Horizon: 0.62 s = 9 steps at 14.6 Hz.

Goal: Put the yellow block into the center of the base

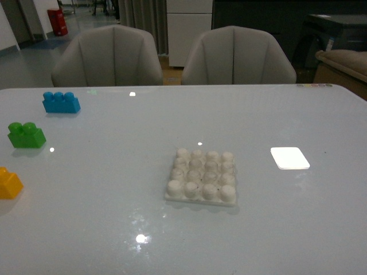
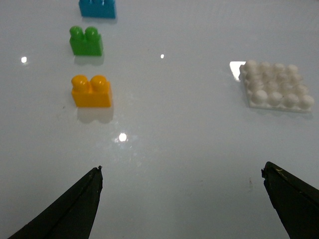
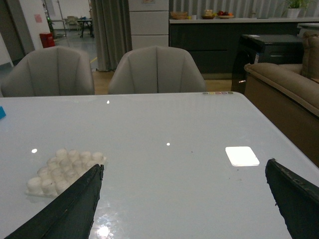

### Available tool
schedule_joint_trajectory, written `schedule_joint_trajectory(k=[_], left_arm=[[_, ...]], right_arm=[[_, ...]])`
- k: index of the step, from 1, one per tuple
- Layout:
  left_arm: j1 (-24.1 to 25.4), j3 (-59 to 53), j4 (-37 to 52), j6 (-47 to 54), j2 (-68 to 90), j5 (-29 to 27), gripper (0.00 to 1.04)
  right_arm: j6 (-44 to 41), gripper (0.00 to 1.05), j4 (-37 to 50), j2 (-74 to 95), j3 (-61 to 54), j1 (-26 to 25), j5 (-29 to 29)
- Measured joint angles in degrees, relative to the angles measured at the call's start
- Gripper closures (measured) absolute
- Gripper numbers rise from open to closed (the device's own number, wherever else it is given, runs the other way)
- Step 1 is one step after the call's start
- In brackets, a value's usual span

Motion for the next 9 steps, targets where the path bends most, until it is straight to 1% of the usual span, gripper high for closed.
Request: schedule_joint_trajectory(k=[1,2,3,5,6,7,8,9], left_arm=[[2.4,3.1,-1.4,0.1,1.2,3.1,0.07],[4.4,5.2,2.0,0.6,2.2,5.3,0.07],[6.5,7.4,6.9,0.9,5.7,6.9,0.07],[9.0,8.3,17.9,1.9,18.1,8.4,0.07],[9.6,10.4,27.8,2.6,30.7,8.9,0.07],[9.6,15.4,37.8,3.3,43.9,8.4,0.07],[9.6,20.0,43.9,4.3,53.6,7.6,0.07],[9.5,25.3,47.1,5.4,65.1,8.0,0.07]], right_arm=[[0.0,0.06,0.0,0.0,0.0,0.0,0.0],[0.0,0.06,0.0,0.0,0.0,0.0,0.0],[0.0,0.06,0.0,0.0,0.0,0.0,0.0],[0.0,0.06,0.0,0.0,0.0,0.0,0.0],[0.0,0.06,0.0,0.0,0.0,0.0,0.0],[0.0,0.06,0.0,0.0,0.0,0.0,0.0],[0.0,0.06,0.0,0.0,0.0,0.0,0.0],[0.0,0.06,0.0,0.0,0.0,0.0,0.0]])
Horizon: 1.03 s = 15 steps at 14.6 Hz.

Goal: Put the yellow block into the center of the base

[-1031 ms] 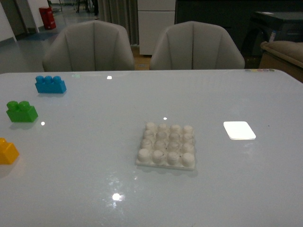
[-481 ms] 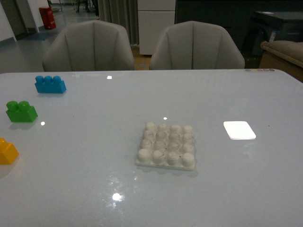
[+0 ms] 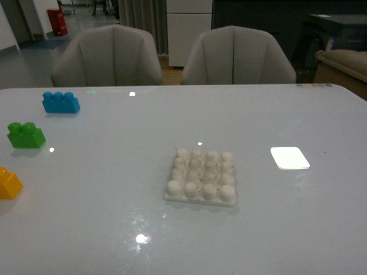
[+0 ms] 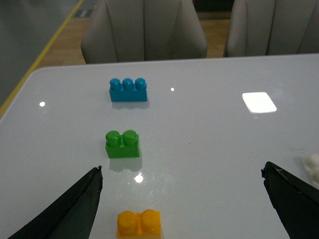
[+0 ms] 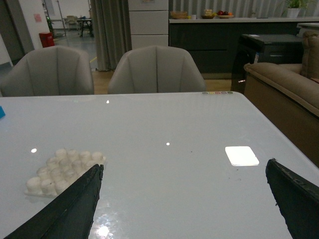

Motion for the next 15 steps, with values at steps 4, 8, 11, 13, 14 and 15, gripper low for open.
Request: schedule_joint_trajectory(k=[4,8,11,13,14,15], left_arm=[[1.8,10.8,-1.5,5.2,24.0,0.3,0.07],[3.2,15.1,-3.6,7.8,32.6,0.8,0.07],[4.0,16.6,-2.0,7.7,35.4,0.3,0.07],[4.6,17.1,-1.4,7.7,36.8,0.2,0.07],[4.8,17.1,-1.2,7.7,37.4,0.4,0.07],[4.8,17.1,-0.7,7.7,38.0,0.6,0.07]], right_arm=[[0.0,0.06,0.0,0.0,0.0,0.0,0.0],[0.0,0.06,0.0,0.0,0.0,0.0,0.0],[0.0,0.06,0.0,0.0,0.0,0.0,0.0],[0.0,0.06,0.0,0.0,0.0,0.0,0.0],[0.0,0.06,0.0,0.0,0.0,0.0,0.0],[0.0,0.06,0.0,0.0,0.0,0.0,0.0]])
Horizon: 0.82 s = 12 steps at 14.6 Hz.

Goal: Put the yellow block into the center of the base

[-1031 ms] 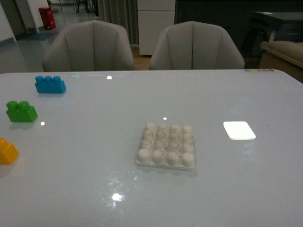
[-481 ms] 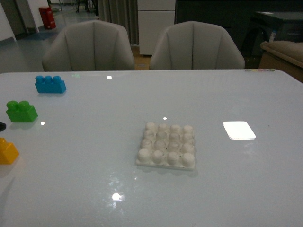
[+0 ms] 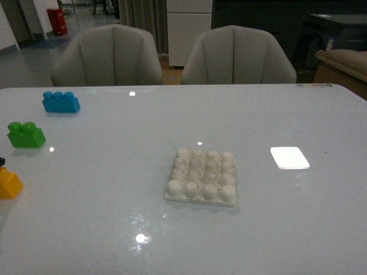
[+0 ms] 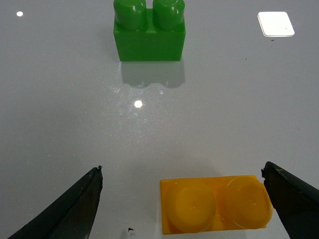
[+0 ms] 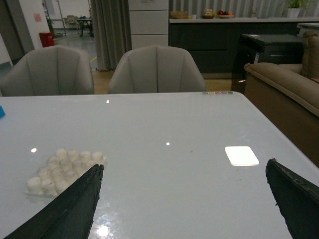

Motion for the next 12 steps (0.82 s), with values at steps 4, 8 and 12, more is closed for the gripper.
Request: schedule_joint_trajectory(k=[4,8,12], left_arm=[[0.0,0.0,1.9,0.0,2.6,0.7,0.07],[0.0,0.0,3.2,-0.1,4.2,1.1,0.07],[0.0,-0.3,3.6,-0.6,4.5,2.1,0.31]], right_arm=[[0.0,0.06,0.0,0.0,0.0,0.0,0.0],[0.0,0.06,0.0,0.0,0.0,0.0,0.0],[0.0,0.06,0.0,0.0,0.0,0.0,0.0]])
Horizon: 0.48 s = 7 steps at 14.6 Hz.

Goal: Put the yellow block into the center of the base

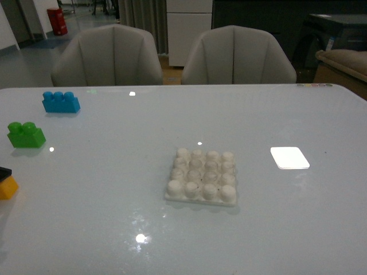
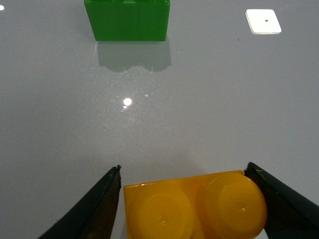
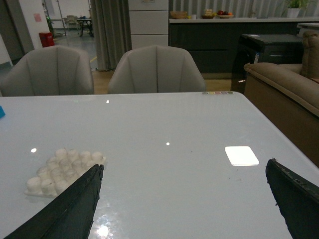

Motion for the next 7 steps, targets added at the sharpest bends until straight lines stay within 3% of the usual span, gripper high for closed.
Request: schedule_joint_trajectory(k=[3,7], left_arm=[[0.0,-0.9,1.2,-0.6,-1.0,0.0,0.45],[-3.1,-3.5,0.5,-3.0,-7.7,-0.4,0.45]], right_arm=[[0.0,0.06,0.0,0.0,0.0,0.0,0.0],[0.0,0.06,0.0,0.0,0.0,0.0,0.0]])
